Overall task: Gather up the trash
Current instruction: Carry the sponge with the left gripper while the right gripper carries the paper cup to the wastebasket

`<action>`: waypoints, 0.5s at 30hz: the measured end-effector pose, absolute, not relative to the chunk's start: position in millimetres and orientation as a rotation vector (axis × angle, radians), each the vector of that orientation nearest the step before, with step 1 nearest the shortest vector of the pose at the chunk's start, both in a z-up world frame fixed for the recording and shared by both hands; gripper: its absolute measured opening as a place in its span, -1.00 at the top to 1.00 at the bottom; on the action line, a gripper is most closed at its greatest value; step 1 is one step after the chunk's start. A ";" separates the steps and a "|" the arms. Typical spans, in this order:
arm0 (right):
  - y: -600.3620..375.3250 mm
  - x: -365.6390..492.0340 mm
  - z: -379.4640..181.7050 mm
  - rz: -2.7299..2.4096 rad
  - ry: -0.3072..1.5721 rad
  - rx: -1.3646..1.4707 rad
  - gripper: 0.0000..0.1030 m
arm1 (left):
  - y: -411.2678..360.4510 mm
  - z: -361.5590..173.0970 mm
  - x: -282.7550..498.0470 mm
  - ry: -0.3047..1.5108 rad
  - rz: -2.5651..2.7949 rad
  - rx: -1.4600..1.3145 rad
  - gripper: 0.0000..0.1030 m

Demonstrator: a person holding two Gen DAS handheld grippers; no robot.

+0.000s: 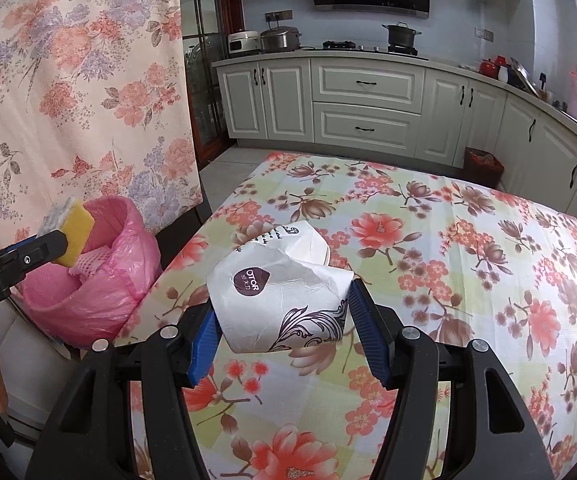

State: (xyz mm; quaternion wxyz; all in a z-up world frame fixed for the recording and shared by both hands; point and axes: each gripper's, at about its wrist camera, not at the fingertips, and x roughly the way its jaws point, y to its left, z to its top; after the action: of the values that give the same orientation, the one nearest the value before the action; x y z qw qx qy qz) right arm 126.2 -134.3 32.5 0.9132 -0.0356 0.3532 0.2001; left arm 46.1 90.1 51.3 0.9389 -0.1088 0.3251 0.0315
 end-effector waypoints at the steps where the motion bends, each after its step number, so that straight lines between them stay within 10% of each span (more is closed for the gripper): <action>1: -131.6 125.5 33.2 0.419 0.728 -0.073 -0.12 | 94.0 52.1 43.7 0.662 0.073 -0.222 -0.06; 15: -69.7 117.9 45.3 0.537 0.727 -0.095 -0.13 | 164.8 61.3 22.1 0.634 0.180 -0.235 -0.06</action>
State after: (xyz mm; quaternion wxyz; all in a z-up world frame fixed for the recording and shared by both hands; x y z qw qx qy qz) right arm 117.9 -69.7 45.3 0.8985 -0.0461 0.3510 0.2594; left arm 22.1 164.8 61.3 0.9394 -0.1152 0.3106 0.0882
